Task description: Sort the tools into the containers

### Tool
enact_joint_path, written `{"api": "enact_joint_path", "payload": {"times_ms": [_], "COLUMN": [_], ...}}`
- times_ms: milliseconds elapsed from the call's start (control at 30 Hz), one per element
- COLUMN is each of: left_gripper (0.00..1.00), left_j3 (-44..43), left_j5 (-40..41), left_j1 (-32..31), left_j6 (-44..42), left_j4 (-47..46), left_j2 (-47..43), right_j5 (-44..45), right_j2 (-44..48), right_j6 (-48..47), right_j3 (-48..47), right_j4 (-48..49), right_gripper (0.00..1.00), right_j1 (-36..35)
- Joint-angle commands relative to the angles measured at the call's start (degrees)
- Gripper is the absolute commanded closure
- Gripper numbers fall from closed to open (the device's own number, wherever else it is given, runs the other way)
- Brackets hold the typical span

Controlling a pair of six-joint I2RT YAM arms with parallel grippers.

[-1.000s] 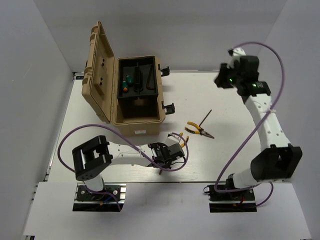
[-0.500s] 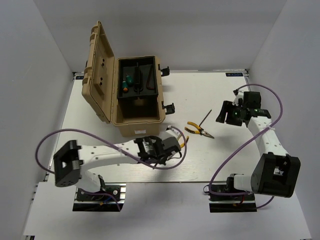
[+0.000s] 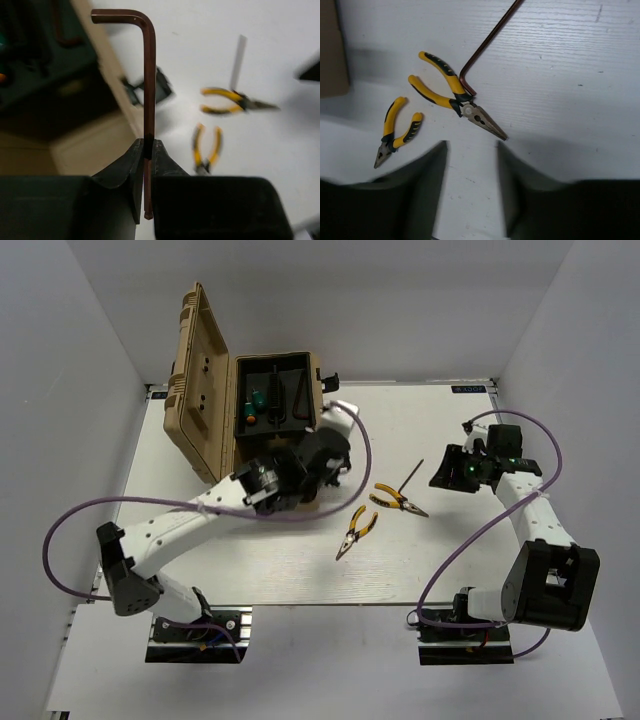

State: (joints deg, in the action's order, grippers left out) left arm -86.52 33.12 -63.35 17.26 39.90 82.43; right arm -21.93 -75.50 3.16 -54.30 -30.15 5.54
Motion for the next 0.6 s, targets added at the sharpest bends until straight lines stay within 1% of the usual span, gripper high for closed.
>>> {"api": "enact_joint_path", "payload": {"times_ms": [0, 67, 100, 133, 167, 200, 233, 267, 300, 333, 367, 400, 433, 500, 533, 567], "left_gripper": [1.0, 1.0, 1.0, 1.0, 1.0, 1.0, 1.0, 1.0, 1.0, 1.0, 1.0, 1.0, 1.0, 1.0, 0.96, 0.9], "left_j3": [-5.49, -11.02, -12.95, -16.97, -18.58, -22.25, -24.2, -26.22, -30.94, -33.6, -36.32, -40.87, -42.57, -45.4, -45.93, -45.93], "left_j5": [5.82, 3.45, 1.18, 0.28, -0.51, -0.52, -1.13, -1.13, -1.13, -1.13, -1.65, -1.66, -2.96, -4.46, -4.47, -4.99], "left_j1": [11.18, 16.39, 20.68, 22.29, 23.53, 25.45, 26.25, 27.13, 27.92, 29.67, 30.56, 31.35, 32.67, 33.82, 34.52, 34.52], "left_j6": [-6.34, -6.36, -6.88, -6.88, -7.67, -7.68, -7.68, -7.68, -8.29, -8.29, -8.29, -8.29, -8.99, -9.69, -9.7, -9.7], "left_j4": [-4.99, -5.01, -5.01, -5.01, -5.01, -5.79, -5.8, -5.8, -5.19, -4.31, -3.26, -1.77, -1.76, -1.14, -1.14, -1.14], "left_j2": [5.25, 9.3, 13.94, 16.33, 18.44, 20.47, 24.49, 26.62, 28.81, 31.19, 35.82, 37.96, 41.2, 43.33, 44.03, 44.65], "right_j5": [-5.48, -6.36, -6.37, -6.37, -6.11, -5.93, -5.93, -5.93, -5.67, -5.4, -5.49, -5.31, -5.31, -4.96, -4.0, -3.47], "right_j2": [-1.04, -1.75, -1.93, -2.27, -2.63, -2.63, -2.46, -2.37, -2.19, -2.45, -2.37, -2.54, -3.06, -3.42, -4.03, -4.91], "right_j6": [-2.81, -2.98, -2.9, -2.89, -4.81, -4.74, -4.74, -4.83, -4.83, -4.83, -4.83, -4.92, -5.09, -5.53, -5.44, -5.36], "right_j3": [-0.63, -1.15, -1.5, -1.85, -2.12, -1.86, -1.6, -1.59, -1.07, -0.98, -1.07, -1.33, -1.51, -1.94, -2.03, -2.56], "right_j4": [-1.31, -1.93, -2.1, -2.97, -3.16, -3.07, -3.16, -2.46, -2.37, -2.28, -2.11, -2.28, -2.54, -2.63, -2.63, -2.37], "right_gripper": [0.62, 0.98, 1.0, 1.0, 1.0, 1.0, 1.0, 1.0, 1.0, 1.0, 1.0, 0.92, 0.79, 0.71, 0.65, 0.64], "right_j1": [-0.18, -0.27, -0.18, -0.27, -0.27, -0.27, -0.35, -0.44, -0.36, -0.53, -0.7, -0.79, -0.79, -1.06, -1.32, -1.84]}}
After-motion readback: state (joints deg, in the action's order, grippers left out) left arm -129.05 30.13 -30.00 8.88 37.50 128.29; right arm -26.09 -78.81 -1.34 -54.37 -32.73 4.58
